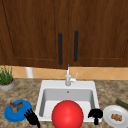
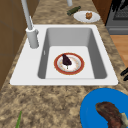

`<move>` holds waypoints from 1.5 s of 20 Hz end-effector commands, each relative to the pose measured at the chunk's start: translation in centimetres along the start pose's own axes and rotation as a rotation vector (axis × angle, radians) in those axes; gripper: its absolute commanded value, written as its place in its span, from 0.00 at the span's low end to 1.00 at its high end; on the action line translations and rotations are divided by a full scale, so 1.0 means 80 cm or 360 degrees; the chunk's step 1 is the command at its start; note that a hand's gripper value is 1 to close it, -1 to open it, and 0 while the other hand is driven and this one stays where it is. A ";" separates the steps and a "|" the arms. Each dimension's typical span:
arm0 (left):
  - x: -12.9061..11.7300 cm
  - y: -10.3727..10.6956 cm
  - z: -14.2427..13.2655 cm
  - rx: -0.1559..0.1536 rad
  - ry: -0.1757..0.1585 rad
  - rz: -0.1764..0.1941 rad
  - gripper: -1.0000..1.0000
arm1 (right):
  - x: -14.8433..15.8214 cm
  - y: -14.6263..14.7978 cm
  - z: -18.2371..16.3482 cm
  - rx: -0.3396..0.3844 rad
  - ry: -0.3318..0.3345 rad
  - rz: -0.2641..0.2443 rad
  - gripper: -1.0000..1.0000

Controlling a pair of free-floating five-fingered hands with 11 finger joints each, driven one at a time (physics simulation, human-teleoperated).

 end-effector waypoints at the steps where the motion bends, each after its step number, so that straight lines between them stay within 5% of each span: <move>1: 0.006 0.008 0.004 -0.0192 -0.0102 0.0039 0.00 | 0.000 0.000 0.000 0.0000 0.0000 0.0000 0.50; 15: 0.032 0.044 0.014 -0.0230 -0.0120 0.0122 0.00 | 0.000 0.000 0.000 0.0000 0.0000 0.0000 0.50; 20: 0.043 0.069 0.014 -0.0198 -0.0183 0.0088 0.00 | 0.000 0.000 0.000 0.0000 0.0000 0.0000 0.50; 30: 0.064 0.125 0.012 -0.0215 -0.0184 0.0102 0.00 | 0.000 0.000 0.000 0.0000 0.0000 0.0000 0.50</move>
